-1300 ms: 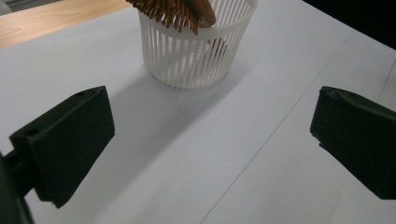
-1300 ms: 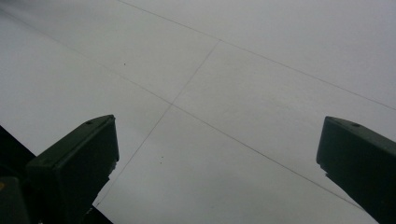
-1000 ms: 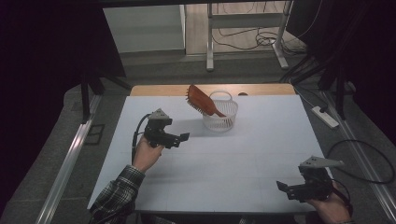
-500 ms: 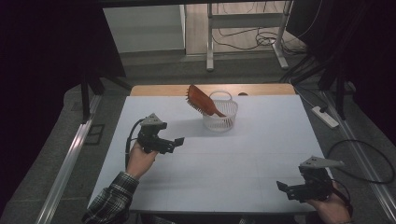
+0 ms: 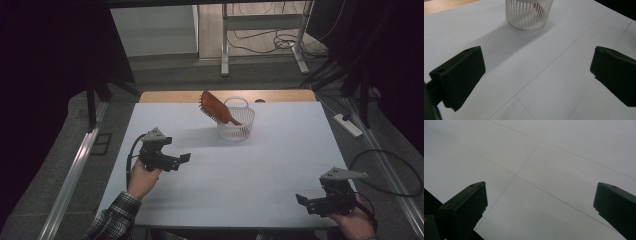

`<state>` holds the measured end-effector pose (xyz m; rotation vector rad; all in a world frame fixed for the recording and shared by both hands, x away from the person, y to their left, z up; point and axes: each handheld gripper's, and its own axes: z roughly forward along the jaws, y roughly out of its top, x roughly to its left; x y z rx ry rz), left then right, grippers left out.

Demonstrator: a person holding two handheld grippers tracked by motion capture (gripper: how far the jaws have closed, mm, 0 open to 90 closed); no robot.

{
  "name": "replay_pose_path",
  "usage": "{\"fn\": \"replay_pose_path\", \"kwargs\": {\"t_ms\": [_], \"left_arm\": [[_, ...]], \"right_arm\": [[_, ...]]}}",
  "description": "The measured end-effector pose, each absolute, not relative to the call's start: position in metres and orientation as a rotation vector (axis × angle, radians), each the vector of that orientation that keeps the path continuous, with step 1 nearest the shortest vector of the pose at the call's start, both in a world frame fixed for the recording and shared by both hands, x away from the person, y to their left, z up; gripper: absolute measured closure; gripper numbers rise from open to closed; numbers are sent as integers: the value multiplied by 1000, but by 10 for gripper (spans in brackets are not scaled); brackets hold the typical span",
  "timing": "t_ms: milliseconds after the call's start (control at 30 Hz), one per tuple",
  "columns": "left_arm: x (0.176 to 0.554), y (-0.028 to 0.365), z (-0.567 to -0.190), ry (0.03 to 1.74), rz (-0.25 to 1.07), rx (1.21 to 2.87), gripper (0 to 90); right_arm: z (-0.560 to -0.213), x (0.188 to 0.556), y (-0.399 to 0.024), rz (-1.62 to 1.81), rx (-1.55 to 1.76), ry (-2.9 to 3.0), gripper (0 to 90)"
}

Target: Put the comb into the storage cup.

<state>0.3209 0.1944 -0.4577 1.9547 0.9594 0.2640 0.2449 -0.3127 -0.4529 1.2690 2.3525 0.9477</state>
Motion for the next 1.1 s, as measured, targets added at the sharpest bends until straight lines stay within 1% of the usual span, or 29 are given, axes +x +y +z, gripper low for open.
{"fn": "replay_pose_path", "kwargs": {"t_ms": [1100], "left_arm": [[270, 229, -466, 1039, 299, 1945, 0]], "right_arm": [[-453, 245, -313, 948, 1270, 2351, 0]]}}
